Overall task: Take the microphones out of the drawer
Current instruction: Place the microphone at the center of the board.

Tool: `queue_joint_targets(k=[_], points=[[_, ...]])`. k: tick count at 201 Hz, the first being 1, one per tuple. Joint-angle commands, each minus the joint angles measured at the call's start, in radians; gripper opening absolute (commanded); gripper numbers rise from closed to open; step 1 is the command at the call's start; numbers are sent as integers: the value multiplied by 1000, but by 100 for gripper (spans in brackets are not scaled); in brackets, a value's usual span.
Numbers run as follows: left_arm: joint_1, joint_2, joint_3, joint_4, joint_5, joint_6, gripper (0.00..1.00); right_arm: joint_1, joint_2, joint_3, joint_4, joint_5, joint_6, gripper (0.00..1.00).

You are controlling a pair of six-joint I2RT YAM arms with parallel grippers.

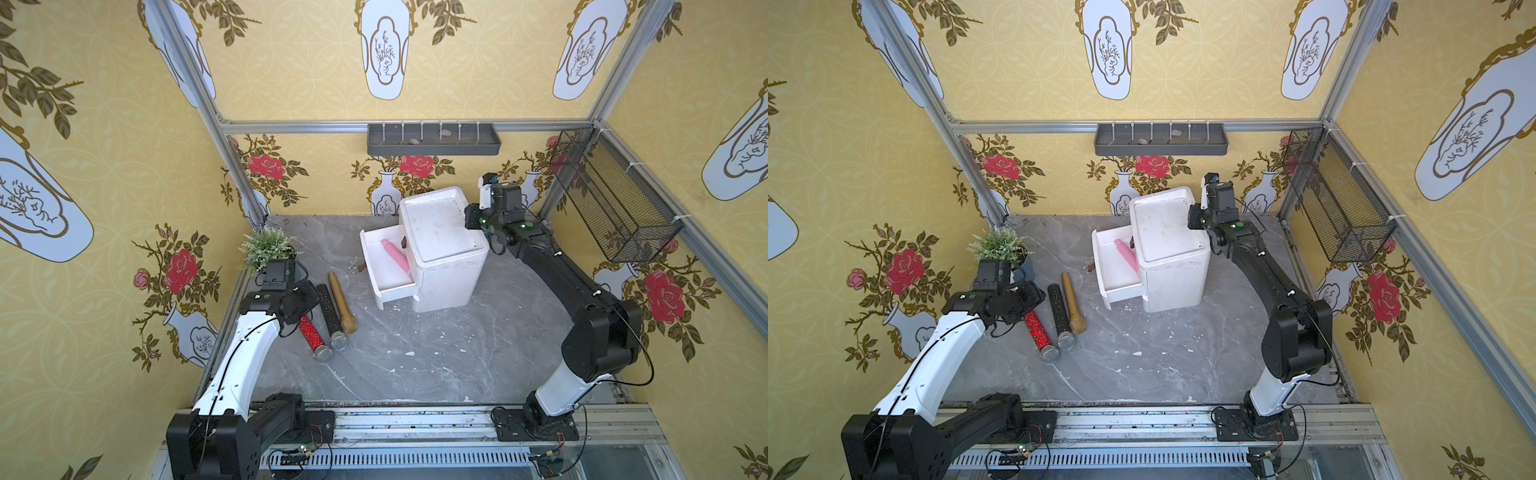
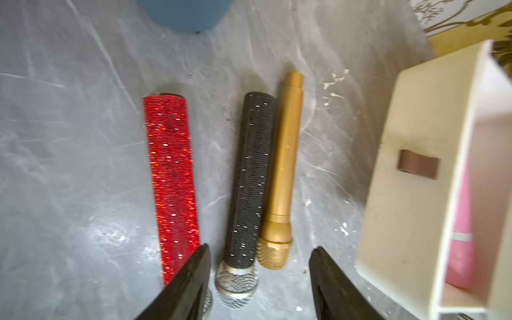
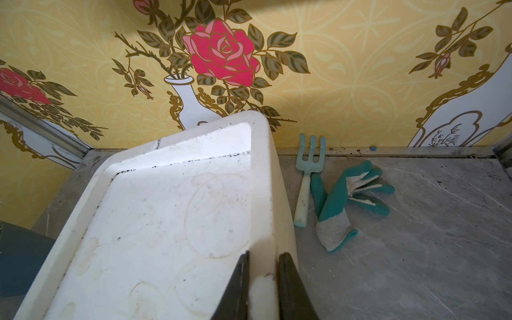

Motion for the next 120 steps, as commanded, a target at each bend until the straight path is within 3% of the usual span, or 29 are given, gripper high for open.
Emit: queue_joint_targets(k=[1, 51, 120], points=[[-64, 23, 58, 93, 46, -98, 62, 0, 18, -17, -228, 40, 30, 1], [-229, 206, 245, 216, 35, -156, 63, 0, 21, -15, -226, 35, 32, 1], [-344, 505, 441, 296, 17, -203, 63, -1, 16, -15, -224, 27, 30, 1]])
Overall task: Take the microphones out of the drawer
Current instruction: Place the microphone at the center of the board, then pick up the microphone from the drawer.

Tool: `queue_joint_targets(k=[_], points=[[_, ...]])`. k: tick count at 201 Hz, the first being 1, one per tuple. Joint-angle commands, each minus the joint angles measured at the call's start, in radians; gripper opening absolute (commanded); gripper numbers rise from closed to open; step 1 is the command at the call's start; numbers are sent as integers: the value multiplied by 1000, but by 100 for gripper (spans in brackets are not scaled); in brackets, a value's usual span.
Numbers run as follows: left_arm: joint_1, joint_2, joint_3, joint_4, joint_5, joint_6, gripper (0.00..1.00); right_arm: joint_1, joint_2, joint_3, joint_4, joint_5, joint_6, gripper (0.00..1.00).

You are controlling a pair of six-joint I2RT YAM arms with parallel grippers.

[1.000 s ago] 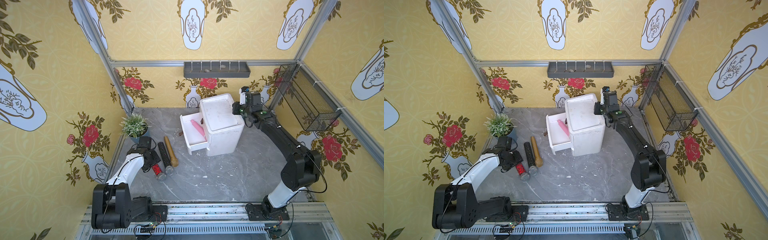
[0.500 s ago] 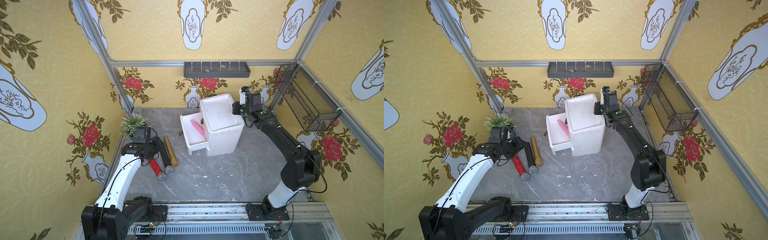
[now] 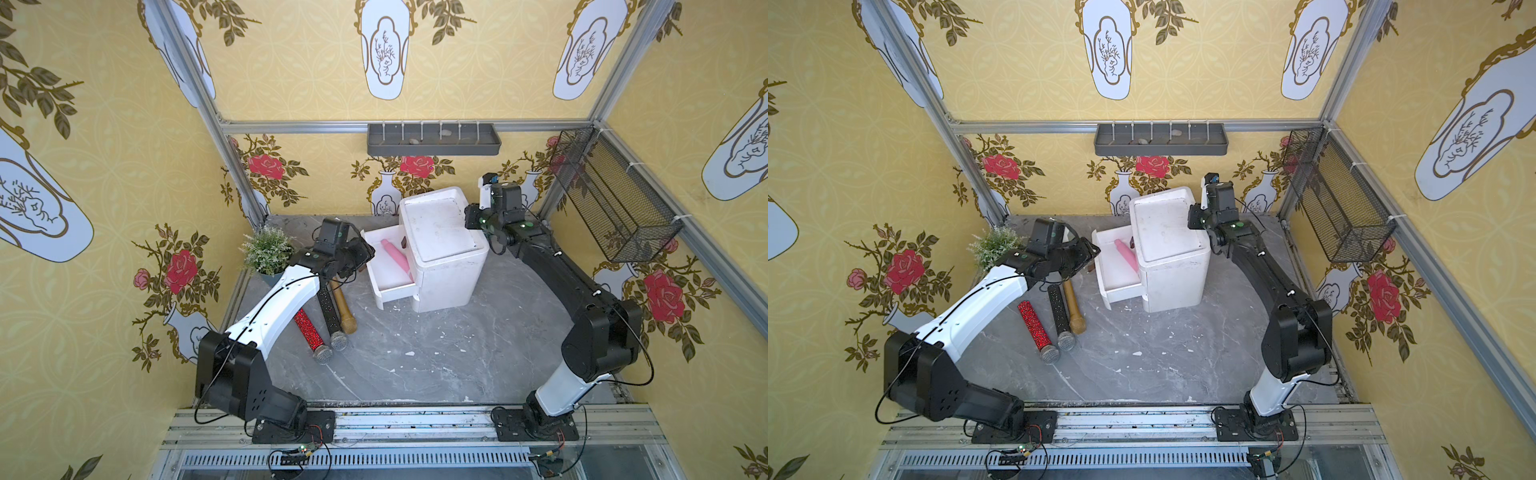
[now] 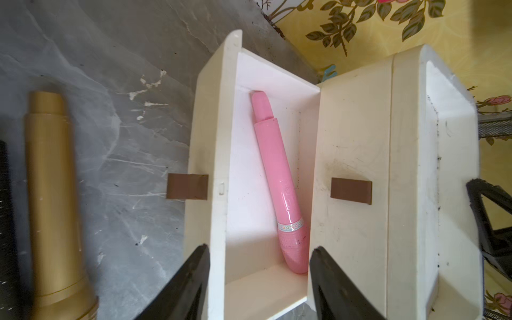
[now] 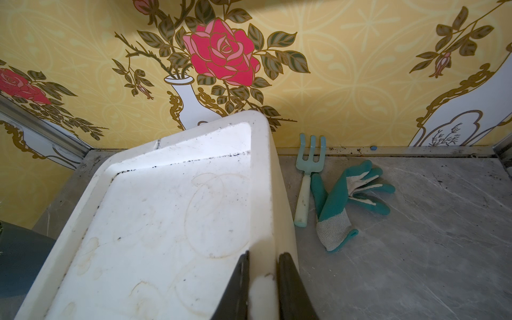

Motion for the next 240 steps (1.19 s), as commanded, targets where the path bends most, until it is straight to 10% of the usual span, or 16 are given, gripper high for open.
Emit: queue_joint_targets(k=[1, 76, 240], points=[[-15, 85, 62, 35, -14, -19, 63, -1, 17, -17, -222, 29, 28, 1], [-78, 318, 269, -25, -19, -50, 64, -8, 1, -42, -206, 25, 28, 1], [-101, 435, 232, 95, 28, -175, 65, -17, -12, -65, -195, 14, 26, 1]])
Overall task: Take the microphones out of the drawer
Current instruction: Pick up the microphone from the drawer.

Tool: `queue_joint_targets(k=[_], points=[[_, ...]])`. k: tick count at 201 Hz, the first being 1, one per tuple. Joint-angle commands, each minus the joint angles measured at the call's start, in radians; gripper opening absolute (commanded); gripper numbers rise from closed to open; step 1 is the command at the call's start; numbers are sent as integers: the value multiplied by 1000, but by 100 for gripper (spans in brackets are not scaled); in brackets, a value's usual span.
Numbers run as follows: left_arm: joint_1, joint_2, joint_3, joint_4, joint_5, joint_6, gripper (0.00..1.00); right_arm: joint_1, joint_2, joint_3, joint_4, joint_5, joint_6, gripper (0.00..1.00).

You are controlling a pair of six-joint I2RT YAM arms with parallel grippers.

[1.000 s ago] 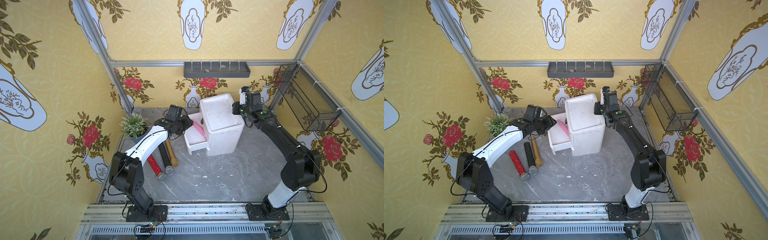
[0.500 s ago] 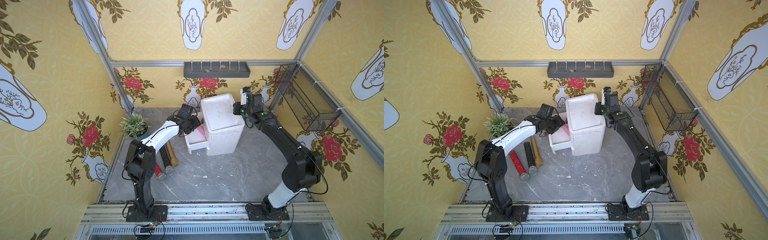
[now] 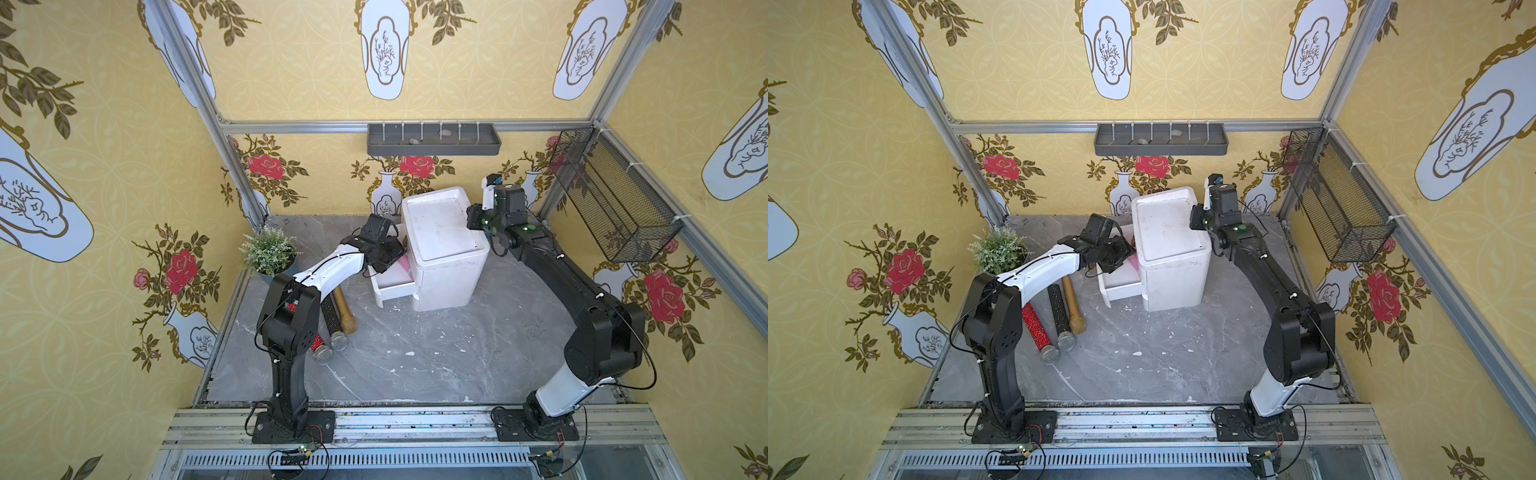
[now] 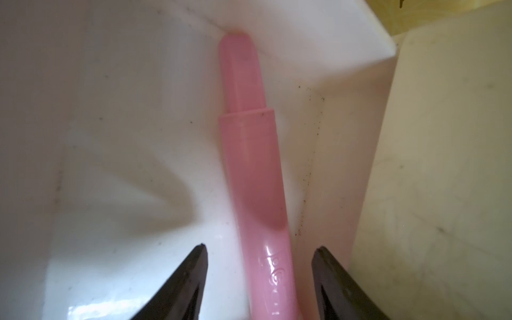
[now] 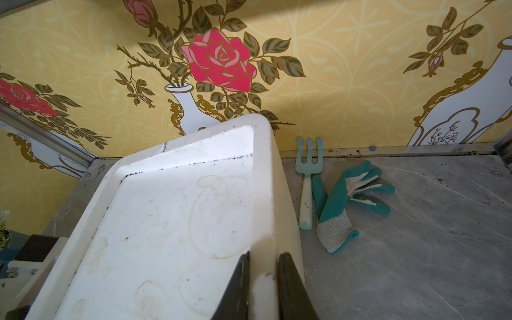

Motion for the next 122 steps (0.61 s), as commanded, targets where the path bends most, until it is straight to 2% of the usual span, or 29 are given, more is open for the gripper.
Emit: queue_joint_targets(k=[1, 46, 122], points=[[0, 17, -5, 16, 15, -7, 65, -4, 16, -20, -239, 20, 3, 1], [-10, 72, 136, -189, -27, 114, 65, -3, 16, -19, -234, 22, 6, 1], [-25, 132, 204, -304, -67, 184, 64, -7, 15, -24, -228, 17, 9, 1]])
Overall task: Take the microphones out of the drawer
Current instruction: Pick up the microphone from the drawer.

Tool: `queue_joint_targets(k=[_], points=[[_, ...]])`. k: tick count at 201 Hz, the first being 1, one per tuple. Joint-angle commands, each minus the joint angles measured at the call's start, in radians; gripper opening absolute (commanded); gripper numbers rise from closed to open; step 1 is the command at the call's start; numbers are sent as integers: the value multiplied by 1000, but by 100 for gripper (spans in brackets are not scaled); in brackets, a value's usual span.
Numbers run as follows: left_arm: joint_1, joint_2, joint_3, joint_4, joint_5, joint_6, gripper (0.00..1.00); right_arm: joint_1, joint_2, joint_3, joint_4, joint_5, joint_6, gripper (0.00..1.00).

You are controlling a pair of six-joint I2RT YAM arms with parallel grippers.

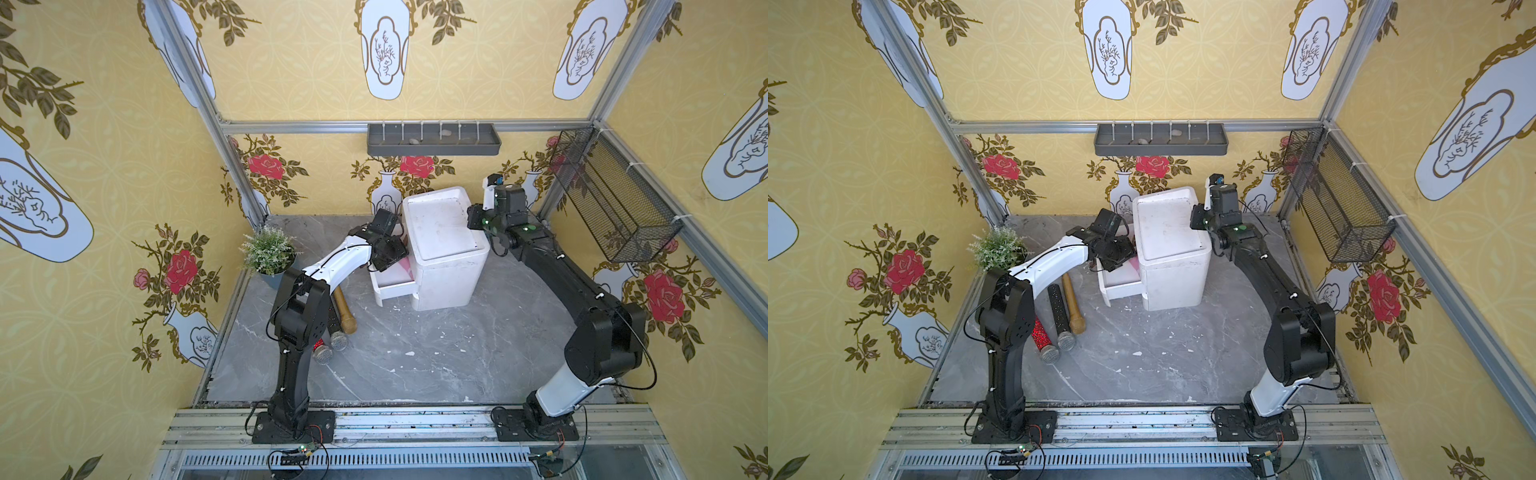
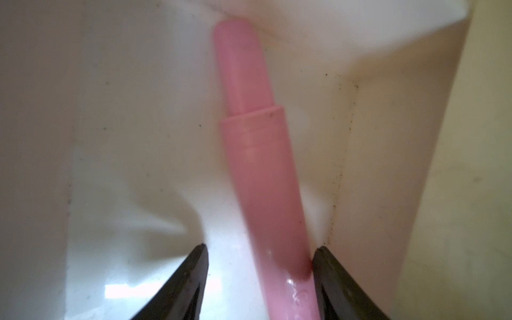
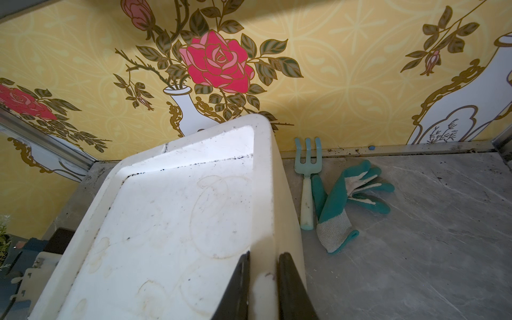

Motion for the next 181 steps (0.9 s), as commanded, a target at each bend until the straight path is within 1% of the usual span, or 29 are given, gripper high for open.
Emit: queue_joint_targets(k=[1, 51, 86, 109, 148, 181], points=[[-7, 15, -1, -57, -20, 41, 64, -5, 16, -20, -232, 15, 2, 1], [-10, 17, -16, -76, -32, 57, 63, -5, 14, -21, -235, 13, 3, 1], [-10, 10, -13, -117, -72, 99, 55, -5, 13, -21, -232, 9, 4, 1], [-10, 21, 3, -147, -98, 129, 53, -5, 14, -16, -232, 4, 5, 1], [-15, 76, 82, -248, -154, 203, 52, -5, 11, -14, -236, 5, 4, 1], [-20, 130, 169, -342, -198, 261, 54, -5, 10, -11, -238, 5, 4, 1]])
